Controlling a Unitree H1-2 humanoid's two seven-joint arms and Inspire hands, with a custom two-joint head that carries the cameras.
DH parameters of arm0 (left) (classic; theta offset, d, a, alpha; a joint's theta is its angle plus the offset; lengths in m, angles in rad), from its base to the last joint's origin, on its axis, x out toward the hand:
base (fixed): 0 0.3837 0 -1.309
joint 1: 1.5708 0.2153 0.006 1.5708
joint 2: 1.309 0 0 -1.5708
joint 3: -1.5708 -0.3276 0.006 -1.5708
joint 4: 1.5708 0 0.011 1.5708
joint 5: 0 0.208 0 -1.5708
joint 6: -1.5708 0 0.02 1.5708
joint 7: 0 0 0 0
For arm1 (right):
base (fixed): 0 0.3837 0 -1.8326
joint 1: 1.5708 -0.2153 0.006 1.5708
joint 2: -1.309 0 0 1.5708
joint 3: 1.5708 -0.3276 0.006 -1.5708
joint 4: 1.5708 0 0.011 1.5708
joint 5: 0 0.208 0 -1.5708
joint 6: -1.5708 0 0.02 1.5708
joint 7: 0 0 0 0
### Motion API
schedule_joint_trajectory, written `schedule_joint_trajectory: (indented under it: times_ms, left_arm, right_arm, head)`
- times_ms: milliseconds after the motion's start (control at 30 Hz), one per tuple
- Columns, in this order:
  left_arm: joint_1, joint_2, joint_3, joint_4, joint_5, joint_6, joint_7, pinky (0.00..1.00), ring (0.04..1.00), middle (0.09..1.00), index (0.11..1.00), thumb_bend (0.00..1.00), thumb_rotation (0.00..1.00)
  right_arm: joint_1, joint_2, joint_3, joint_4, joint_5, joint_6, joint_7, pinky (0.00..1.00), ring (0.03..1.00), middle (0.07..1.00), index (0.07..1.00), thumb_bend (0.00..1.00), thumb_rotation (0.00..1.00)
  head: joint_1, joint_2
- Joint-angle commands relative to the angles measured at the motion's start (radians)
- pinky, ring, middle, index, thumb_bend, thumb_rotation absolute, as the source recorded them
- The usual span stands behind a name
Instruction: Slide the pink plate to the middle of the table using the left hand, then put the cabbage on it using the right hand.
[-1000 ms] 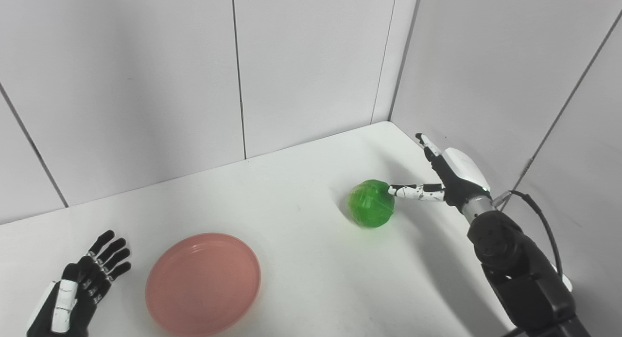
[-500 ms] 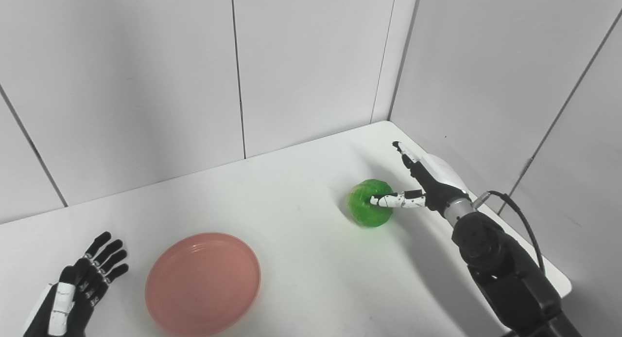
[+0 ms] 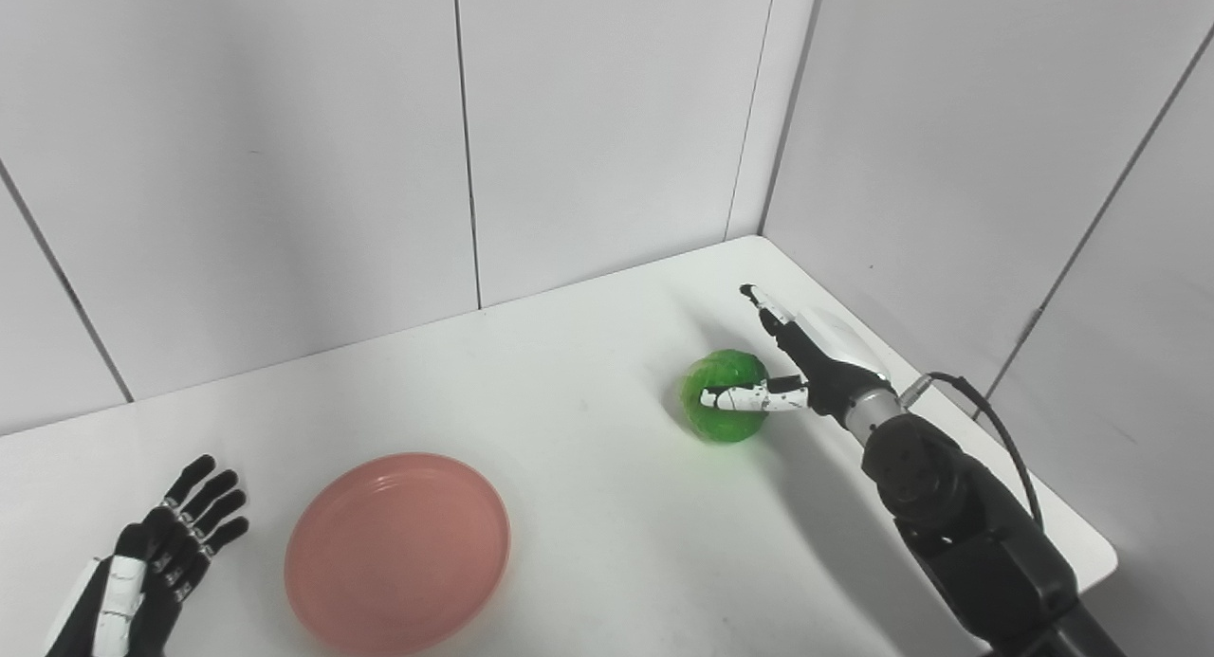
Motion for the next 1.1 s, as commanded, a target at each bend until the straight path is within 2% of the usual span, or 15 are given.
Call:
schedule_joint_trajectory:
  times_ms: [0,133,267,433,567,767,967,1033,1067]
  left_arm:
    - [0.067,0.011,-0.012,0.042,0.017,0.1,0.007,0.88,0.907,0.91,0.899,0.91,0.89]
    - [0.068,0.011,-0.014,0.041,0.017,0.098,0.007,0.88,0.911,0.911,0.898,0.92,0.9]
    - [0.071,0.012,-0.016,0.03,0.016,0.102,0.006,0.88,0.904,0.91,0.897,0.9,0.9]
    - [0.078,0.012,-0.016,0.011,0.014,0.112,0.01,0.89,0.913,0.916,0.902,0.9,0.9]
    - [0.08,0.012,-0.016,0.004,0.013,0.121,0.012,0.89,0.91,0.914,0.899,0.91,0.9]
    - [0.081,0.014,-0.019,0.002,0.016,0.118,0.008,0.89,0.913,0.915,0.902,0.91,0.91]
    - [0.087,0.013,-0.019,-0.015,0.015,0.133,0.013,0.89,0.91,0.914,0.897,0.91,0.9]
    - [0.088,0.014,-0.019,-0.019,0.014,0.137,0.012,0.89,0.909,0.913,0.897,0.9,0.9]
    - [0.088,0.014,-0.019,-0.019,0.014,0.137,0.012,0.89,0.908,0.912,0.897,0.9,0.9]
  right_arm:
    - [-0.037,-0.033,0.003,-0.003,-0.014,-0.007,-0.005,0.81,0.942,0.984,1.0,1.0,0.63]
    - [-0.05,-0.035,0.023,0.003,-0.013,-0.002,0.005,0.79,0.939,0.999,1.0,1.0,0.63]
    - [-0.059,-0.047,0.049,0.027,-0.026,-0.04,0.002,0.78,0.929,0.988,1.0,1.0,0.66]
    - [-0.075,-0.044,0.058,0.054,-0.016,-0.011,0.019,0.77,0.924,0.987,1.0,1.0,0.66]
    - [-0.079,-0.042,0.064,0.061,-0.012,-0.006,0.032,0.82,0.944,0.992,1.0,1.0,0.63]
    - [-0.087,-0.049,0.088,0.078,-0.035,0.006,0.045,0.82,0.947,0.992,1.0,1.0,0.63]
    - [-0.088,-0.056,0.1,0.095,-0.046,-0.008,0.041,0.86,0.965,0.995,0.989,1.0,0.56]
    - [-0.087,-0.05,0.095,0.096,-0.047,-0.015,0.027,0.84,0.928,0.94,0.937,1.0,0.47]
    - [-0.083,-0.04,0.082,0.102,-0.029,-0.054,0.002,0.8,0.878,0.891,0.89,1.0,0.4]
  head:
    - [0.001,0.002]
    - [0.003,0.003]
    - [0.008,0.005]
    - [0.008,0.009]
    - [0.009,0.011]
    - [0.011,0.014]
    - [0.013,0.017]
    - [0.014,0.018]
    - [0.015,0.018]
